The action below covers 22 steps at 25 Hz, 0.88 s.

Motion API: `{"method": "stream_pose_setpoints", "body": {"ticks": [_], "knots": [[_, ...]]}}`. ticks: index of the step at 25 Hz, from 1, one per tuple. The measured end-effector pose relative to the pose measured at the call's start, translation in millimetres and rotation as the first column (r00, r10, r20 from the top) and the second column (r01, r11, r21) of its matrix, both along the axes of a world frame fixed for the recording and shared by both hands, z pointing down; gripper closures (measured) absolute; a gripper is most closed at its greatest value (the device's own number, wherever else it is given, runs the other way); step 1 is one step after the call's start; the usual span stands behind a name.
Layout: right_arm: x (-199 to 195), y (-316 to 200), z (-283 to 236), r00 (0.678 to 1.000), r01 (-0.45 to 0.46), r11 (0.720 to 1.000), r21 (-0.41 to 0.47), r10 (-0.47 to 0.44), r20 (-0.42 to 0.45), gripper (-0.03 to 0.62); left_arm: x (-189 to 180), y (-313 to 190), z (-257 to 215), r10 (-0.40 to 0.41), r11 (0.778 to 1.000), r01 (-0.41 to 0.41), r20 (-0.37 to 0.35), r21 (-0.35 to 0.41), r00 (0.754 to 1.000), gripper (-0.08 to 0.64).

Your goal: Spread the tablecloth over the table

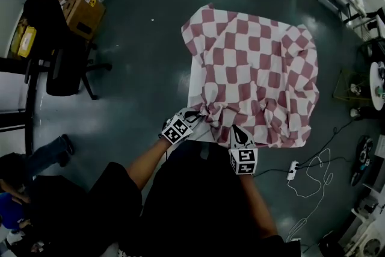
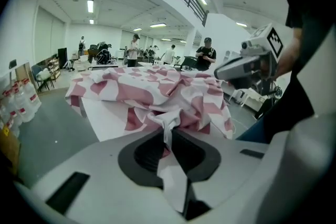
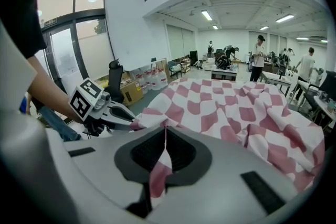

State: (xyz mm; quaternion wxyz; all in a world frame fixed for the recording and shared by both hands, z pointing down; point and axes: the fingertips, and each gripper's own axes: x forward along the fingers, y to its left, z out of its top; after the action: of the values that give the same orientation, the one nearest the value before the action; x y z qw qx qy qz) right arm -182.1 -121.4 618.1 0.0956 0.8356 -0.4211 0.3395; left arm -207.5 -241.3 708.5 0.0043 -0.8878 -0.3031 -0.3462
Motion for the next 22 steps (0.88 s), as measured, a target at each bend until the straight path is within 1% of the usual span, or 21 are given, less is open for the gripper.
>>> {"method": "stream_pose_setpoints", "body": {"ticks": [2,4,7,9,12,16,19,22], "knots": [[-5.2,-0.8,-0.1,1.000,-0.004,1.000,0.006,0.004,0.002,0.575,-11.1,-4.0,-14.0,-0.030,0.998,0.031,0.012,-0.051,0.999,0.512],[-9.0,-3.4,-0.2,1.000,-0.004,1.000,0.011,0.004,0.001,0.574,-26.5,-11.5,-32.4,-0.069,0.993,0.070,0.015,-0.096,0.997,0.512],[-14.5,-10.0,0.1,1.000,0.004,1.000,0.018,-0.004,-0.002,0.574,-52.6,-24.9,-63.7,-0.139,0.977,0.139,0.015,-0.163,0.990,0.512],[-18.6,-15.7,1.3,1.000,0.015,1.000,0.019,-0.015,-0.002,0.575,-69.9,-33.0,-77.1,-0.169,0.968,0.169,0.020,-0.185,0.985,0.512],[-24.2,-24.3,2.7,0.999,0.035,0.999,0.018,-0.035,-0.001,0.575,-90.4,-41.1,-90.3,-0.194,0.962,0.195,0.022,-0.193,0.981,0.512],[-35.1,-32.7,-0.6,0.998,0.058,0.998,0.023,-0.058,-0.006,0.575,-119.0,-51.1,-93.8,-0.235,0.952,0.241,0.052,-0.190,0.971,0.512],[-39.9,-32.4,-2.5,0.998,0.070,0.997,0.026,-0.069,-0.006,0.575,-135.1,-55.7,-87.0,-0.265,0.945,0.276,0.083,-0.175,0.961,0.512],[-43.0,-27.8,1.3,0.998,0.064,0.998,0.028,-0.064,0.008,0.575,-141.5,-56.0,-68.9,-0.293,0.937,0.311,0.127,-0.162,0.948,0.510]]}}
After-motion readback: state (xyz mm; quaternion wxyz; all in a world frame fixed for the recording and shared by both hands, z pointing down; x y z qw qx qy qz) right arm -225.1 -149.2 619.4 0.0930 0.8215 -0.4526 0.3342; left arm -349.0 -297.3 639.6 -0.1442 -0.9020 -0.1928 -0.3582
